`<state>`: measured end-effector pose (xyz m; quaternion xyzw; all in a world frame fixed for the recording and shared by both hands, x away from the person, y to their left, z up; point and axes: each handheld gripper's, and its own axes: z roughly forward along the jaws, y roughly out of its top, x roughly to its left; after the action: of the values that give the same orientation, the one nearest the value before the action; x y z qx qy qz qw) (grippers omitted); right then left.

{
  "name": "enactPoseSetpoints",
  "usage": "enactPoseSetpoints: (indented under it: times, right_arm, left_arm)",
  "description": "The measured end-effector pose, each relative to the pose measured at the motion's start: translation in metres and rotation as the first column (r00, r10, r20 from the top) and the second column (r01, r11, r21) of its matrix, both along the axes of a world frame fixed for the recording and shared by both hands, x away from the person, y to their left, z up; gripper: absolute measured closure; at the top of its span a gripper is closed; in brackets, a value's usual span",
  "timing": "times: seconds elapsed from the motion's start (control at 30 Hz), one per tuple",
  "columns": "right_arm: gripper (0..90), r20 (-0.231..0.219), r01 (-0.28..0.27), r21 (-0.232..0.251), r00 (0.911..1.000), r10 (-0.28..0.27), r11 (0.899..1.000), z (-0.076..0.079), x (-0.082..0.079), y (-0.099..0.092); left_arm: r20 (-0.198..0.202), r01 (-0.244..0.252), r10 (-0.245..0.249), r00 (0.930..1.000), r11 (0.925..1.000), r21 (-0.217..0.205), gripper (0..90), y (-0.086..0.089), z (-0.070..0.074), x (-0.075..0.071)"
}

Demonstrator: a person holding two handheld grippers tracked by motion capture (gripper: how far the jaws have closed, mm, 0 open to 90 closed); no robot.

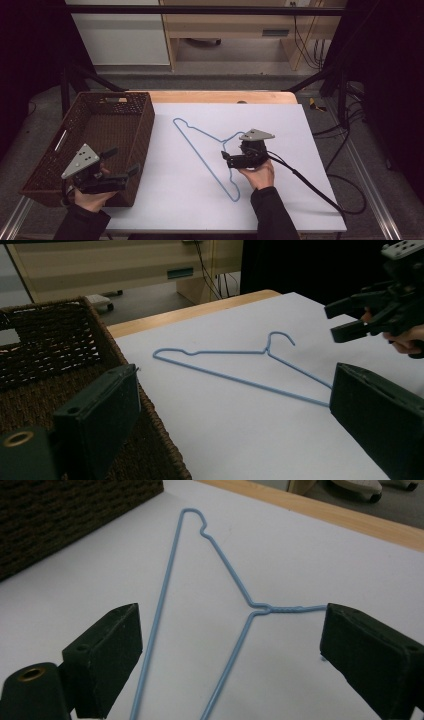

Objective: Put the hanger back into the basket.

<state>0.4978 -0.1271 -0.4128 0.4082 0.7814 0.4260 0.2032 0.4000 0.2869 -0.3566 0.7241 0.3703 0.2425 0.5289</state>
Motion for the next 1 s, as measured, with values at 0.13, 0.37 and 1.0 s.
enactPoseSetpoints:
  times: [0.13, 0.37, 1.0]
  right_arm:
    - [13.8, -0.046, 0.013, -0.032, 0.9988, -0.015, 0.999, -0.011, 0.011, 0.01]
    - [21.3, -0.114, 0.027, -0.089, 0.9928, -0.037, 0.996, -0.034, 0.026, 0.016]
    - [62.5, -0.186, 0.015, -0.184, 0.9814, -0.049, 0.983, -0.06, 0.032, 0.024]
  left_arm:
    - [-0.001, 0.001, -0.001, 1.0, 1.0, -0.001, 5.6, 0.0, 0.0, 0.0]
    - [0.0, 0.003, -0.003, 1.0, 1.0, 0.001, 5.7, -0.001, 0.0, 0.0]
    - [-0.015, 0.008, -0.008, 0.9998, 0.9999, 0.014, 6.6, -0.005, -0.004, 0.002]
